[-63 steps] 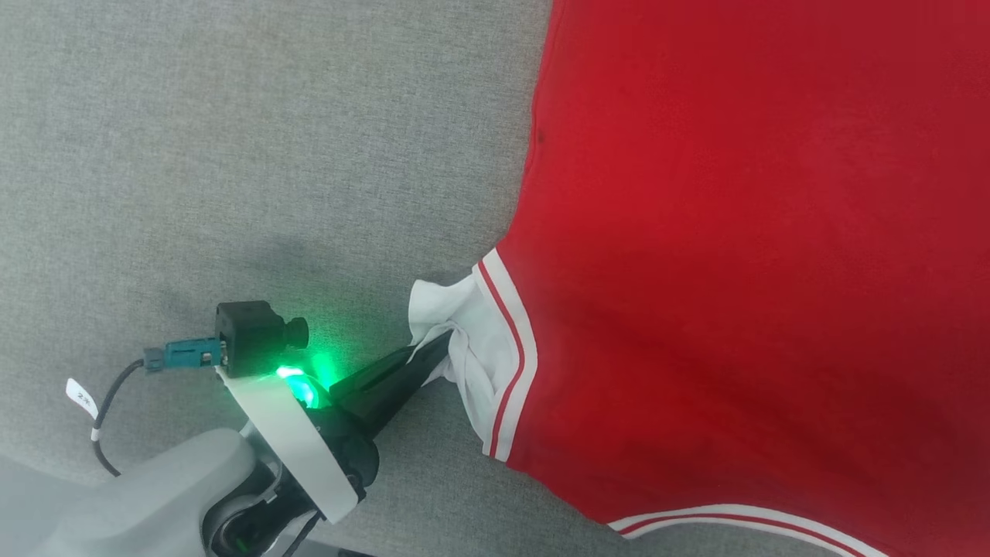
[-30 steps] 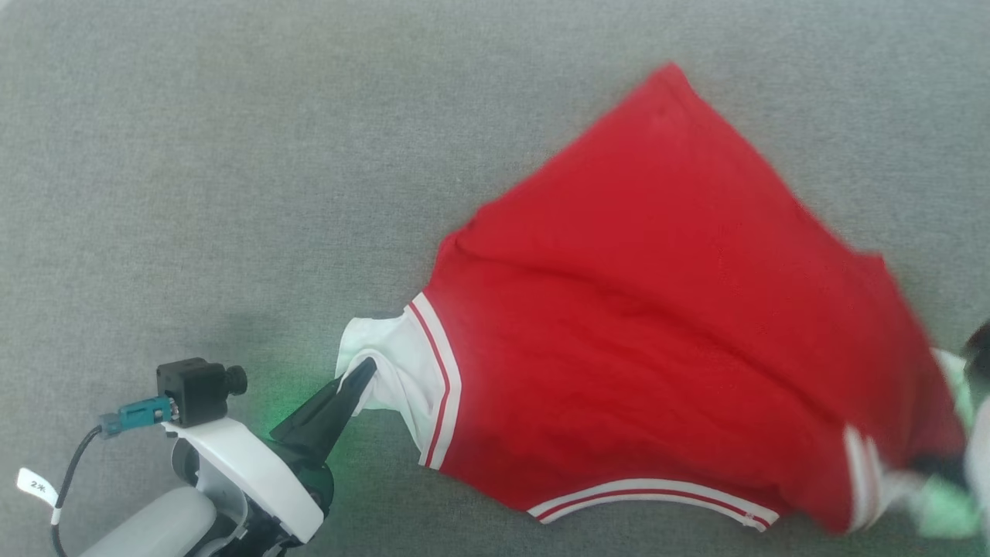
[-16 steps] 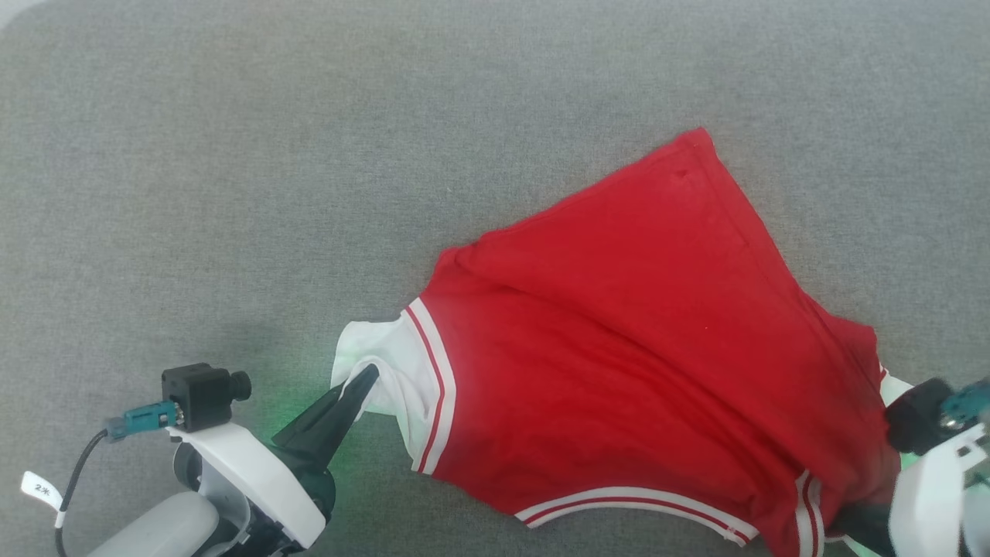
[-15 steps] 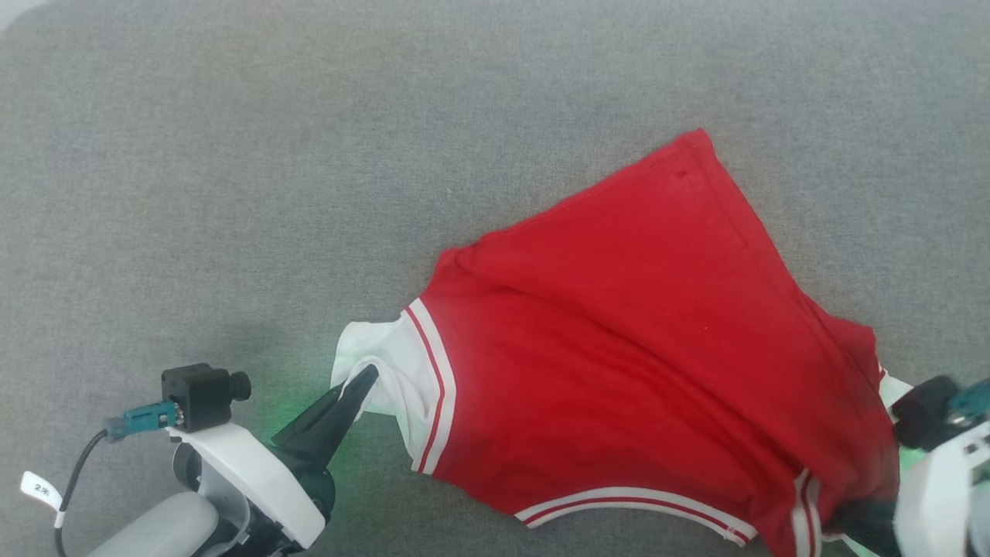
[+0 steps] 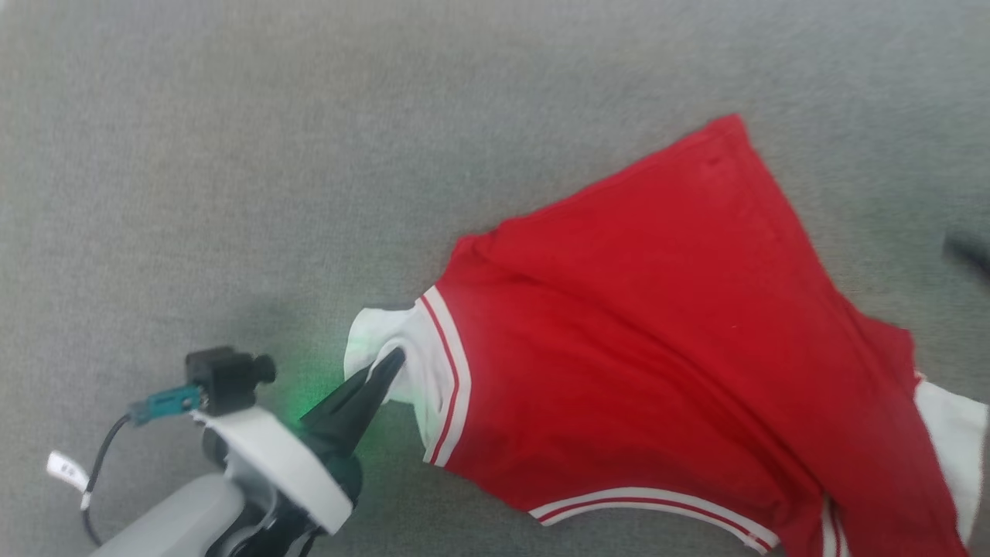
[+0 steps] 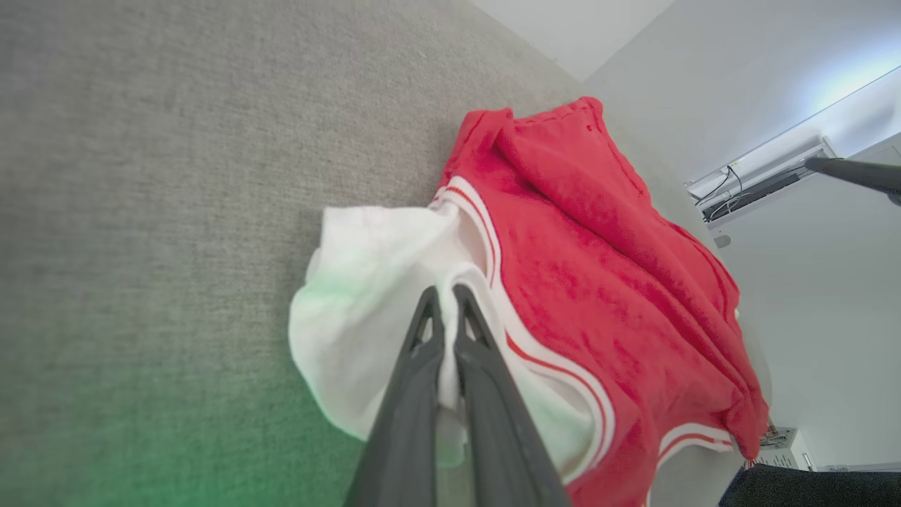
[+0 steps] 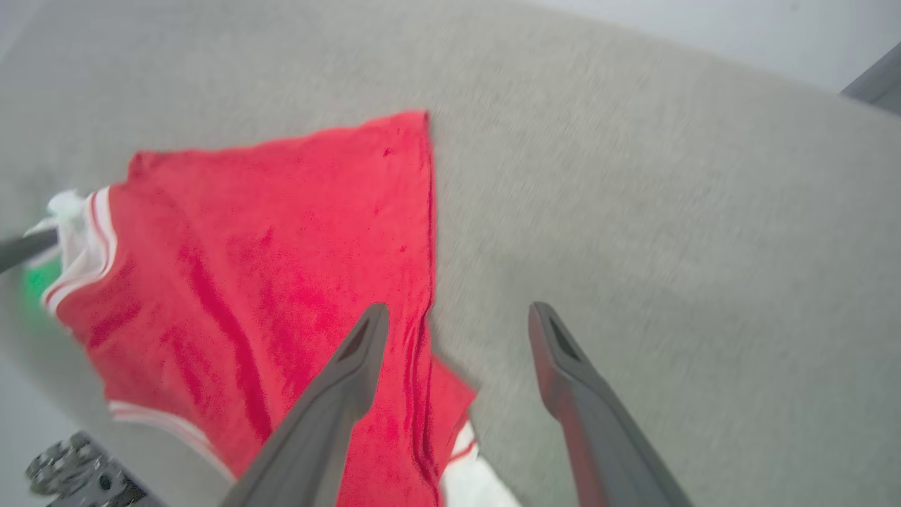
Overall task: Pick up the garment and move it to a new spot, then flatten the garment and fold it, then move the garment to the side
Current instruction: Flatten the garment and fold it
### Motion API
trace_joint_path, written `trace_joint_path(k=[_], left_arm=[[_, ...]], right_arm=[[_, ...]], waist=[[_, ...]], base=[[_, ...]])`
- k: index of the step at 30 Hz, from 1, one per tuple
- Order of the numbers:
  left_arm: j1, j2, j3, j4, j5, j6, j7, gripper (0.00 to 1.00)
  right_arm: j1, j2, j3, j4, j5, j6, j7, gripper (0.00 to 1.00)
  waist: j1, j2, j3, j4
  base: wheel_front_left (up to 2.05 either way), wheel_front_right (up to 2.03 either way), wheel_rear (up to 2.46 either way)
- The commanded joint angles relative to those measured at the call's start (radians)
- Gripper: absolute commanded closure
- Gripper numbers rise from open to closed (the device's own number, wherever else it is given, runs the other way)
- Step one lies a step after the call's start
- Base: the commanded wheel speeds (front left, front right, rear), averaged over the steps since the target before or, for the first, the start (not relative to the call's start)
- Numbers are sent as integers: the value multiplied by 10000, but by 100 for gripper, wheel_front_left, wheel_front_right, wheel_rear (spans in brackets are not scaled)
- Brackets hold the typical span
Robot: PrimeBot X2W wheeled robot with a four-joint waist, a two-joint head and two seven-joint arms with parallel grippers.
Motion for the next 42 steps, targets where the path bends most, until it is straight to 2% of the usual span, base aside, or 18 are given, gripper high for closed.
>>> trace_joint_path(k=[1,4,7,11,16,23,24,26,32,42], left_arm=[[-170,-64,-27,-6,15,29,4,100],[-585,-248,-174,73,75,29,4,100],[-892,-451,-254,101,76,29,6,100],[-1150,-743,-380,153,124,20,7,100],[-1212,-1022,-431,274,114,20,15,100],[-1217,-1247,-435,319,90,20,17,100],[-1220,-1272,-431,322,83,20,17,100],[-1206,-1313,-397,323,96,20,15,100],[-1034,-1273,-234,377,176,20,14,100],[-975,-1035,664,321,840,20,4,100]], right_arm=[[-293,-4,143,174,-178,0,-113,0],[-2143,61,1355,1508,-1024,0,-593,0],[-3712,484,2456,3044,-1582,2,-1046,0],[-4987,512,4003,4748,-2010,2,-1330,0],[-5588,395,5483,6056,-1621,2,-1193,0],[-5650,287,7109,6811,-1117,15,-1132,0],[-5648,295,7296,6870,-998,28,-1095,36],[-5676,265,7567,6993,-805,28,-1124,100],[-5989,204,7713,7297,-392,14,-1973,100],[-6298,456,6586,8205,299,0,-3829,100]], waist=[[0,0,273,177],[0,0,632,416],[0,0,946,614],[0,0,1277,903],[0,0,1422,1152],[0,0,1384,1274],[0,0,1363,1287],[0,0,1306,1310],[0,0,996,1278],[0,0,405,1020]], base=[[0,0,0],[0,0,0],[0,0,0],[0,0,0],[0,0,0],[0,0,0],[0,0,0],[0,0,0],[0,0,0],[0,0,0]])
